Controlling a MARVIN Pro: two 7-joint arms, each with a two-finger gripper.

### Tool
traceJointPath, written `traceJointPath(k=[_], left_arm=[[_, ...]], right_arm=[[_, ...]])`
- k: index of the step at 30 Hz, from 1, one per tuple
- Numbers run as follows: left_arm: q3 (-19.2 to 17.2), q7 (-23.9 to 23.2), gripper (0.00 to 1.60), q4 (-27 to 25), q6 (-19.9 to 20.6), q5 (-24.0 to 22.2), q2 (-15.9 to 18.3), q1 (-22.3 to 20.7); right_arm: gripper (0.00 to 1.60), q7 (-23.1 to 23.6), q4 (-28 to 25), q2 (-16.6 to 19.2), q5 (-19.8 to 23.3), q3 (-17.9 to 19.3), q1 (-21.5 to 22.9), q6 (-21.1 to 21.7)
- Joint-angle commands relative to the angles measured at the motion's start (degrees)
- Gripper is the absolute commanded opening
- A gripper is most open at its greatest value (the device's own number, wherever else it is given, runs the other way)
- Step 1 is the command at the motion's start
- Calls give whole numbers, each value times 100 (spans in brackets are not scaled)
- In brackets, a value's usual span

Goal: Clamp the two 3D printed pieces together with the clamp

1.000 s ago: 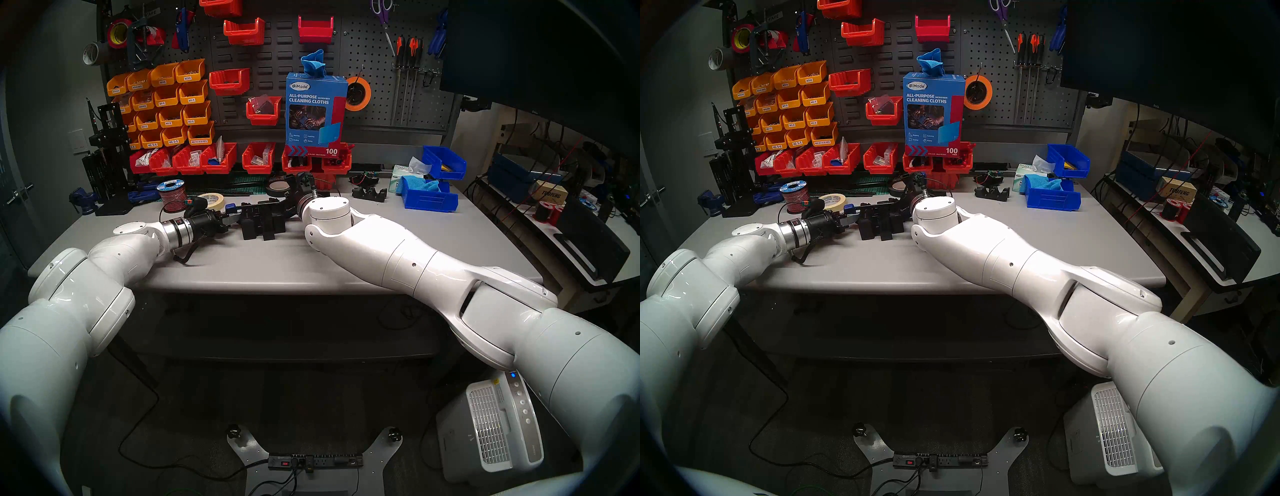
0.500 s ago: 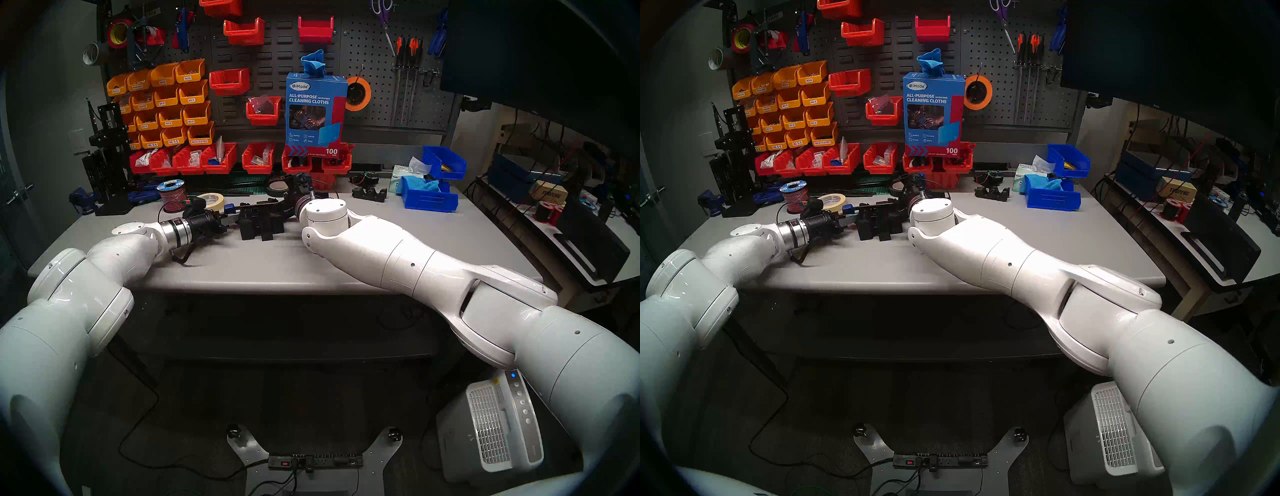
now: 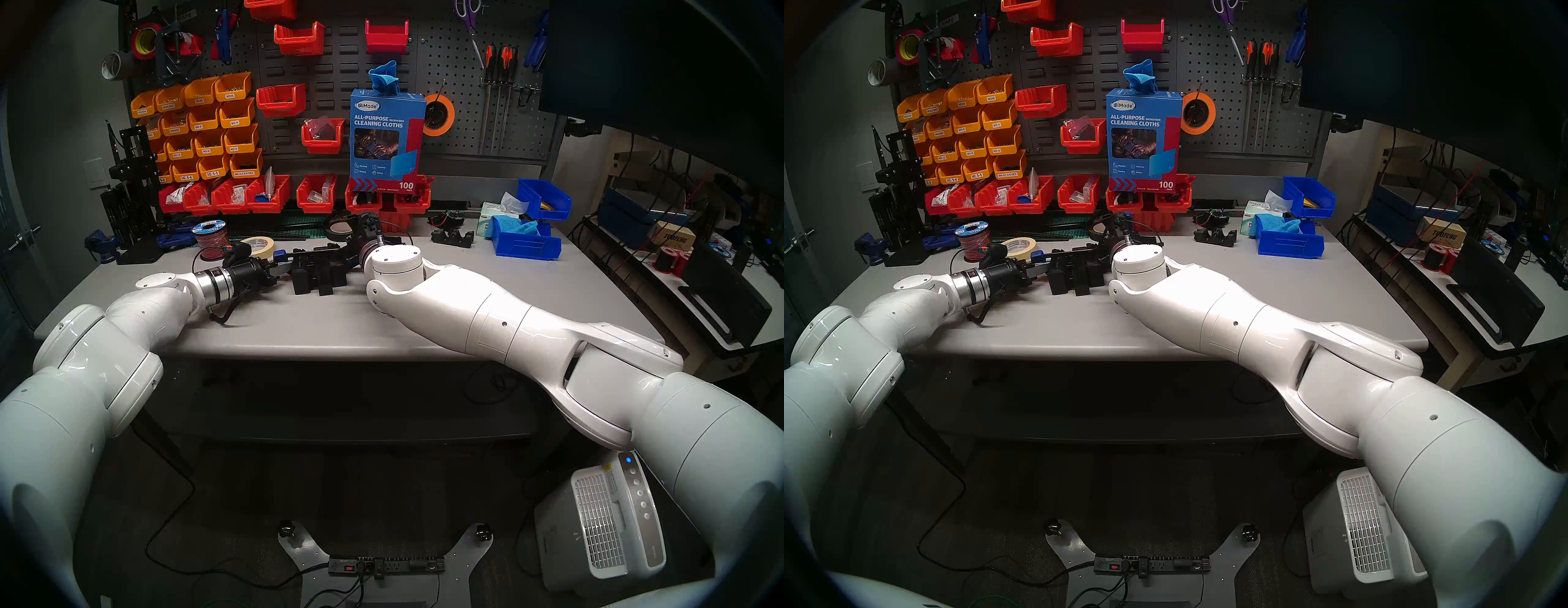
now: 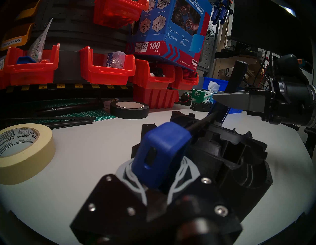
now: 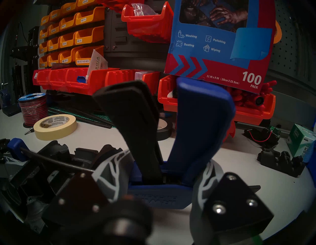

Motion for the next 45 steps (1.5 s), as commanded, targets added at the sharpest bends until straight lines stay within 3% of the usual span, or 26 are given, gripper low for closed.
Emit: traceJointPath(k=[1, 2, 4, 6, 15, 45], left_arm=[[-28, -18, 0, -200, -32, -26, -249, -226], [-29, -6, 0, -148, -32, -23, -140, -213], [-29, -19, 0, -199, -33, -26, -248, -227], [-30, -11, 0, -165, -35, -23, -173, -218], [-34, -9, 0, -155, -39, -22, -151, -216], [-50, -4, 0, -172, -49, -22, -198, -221]], right_arm=[[0, 292, -529, -687, 110, -164, 72, -33], [0, 296, -528, -528, 114, -158, 101, -40], [0, 257, -519, -721, 144, -189, 86, -47], [0, 247, -543, -579, 166, -204, 114, -61], [0, 142, -555, -568, 276, -288, 160, -112], [0, -153, -546, -694, 629, -535, 291, -257]])
